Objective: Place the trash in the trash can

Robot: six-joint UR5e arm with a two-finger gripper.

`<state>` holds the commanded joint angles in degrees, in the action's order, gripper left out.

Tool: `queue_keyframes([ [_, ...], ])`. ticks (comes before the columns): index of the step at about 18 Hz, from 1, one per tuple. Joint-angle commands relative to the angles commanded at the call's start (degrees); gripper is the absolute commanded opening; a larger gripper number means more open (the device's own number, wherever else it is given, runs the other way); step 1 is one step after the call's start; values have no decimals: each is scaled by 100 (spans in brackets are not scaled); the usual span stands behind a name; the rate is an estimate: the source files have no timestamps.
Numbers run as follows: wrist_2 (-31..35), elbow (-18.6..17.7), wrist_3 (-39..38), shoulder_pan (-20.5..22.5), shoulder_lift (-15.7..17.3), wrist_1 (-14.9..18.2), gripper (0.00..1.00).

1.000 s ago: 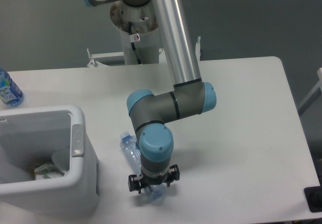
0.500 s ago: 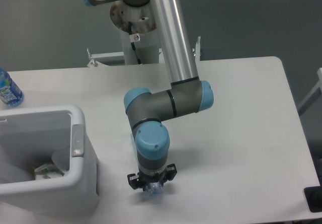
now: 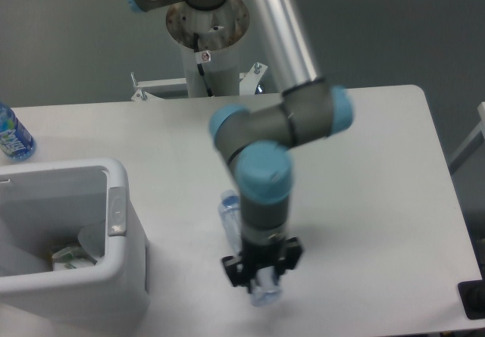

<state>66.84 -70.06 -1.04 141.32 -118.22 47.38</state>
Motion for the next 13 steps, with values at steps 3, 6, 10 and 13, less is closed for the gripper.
queue_keyframes([
  [3,-592,177,-195,150,220,-334,56],
  [6,-969,204,-265,115,448,-571,56],
  [10,-1278,291,-335,-226,721,-765,56],
  [13,-1269,292,-335,-578,792,-792,56],
])
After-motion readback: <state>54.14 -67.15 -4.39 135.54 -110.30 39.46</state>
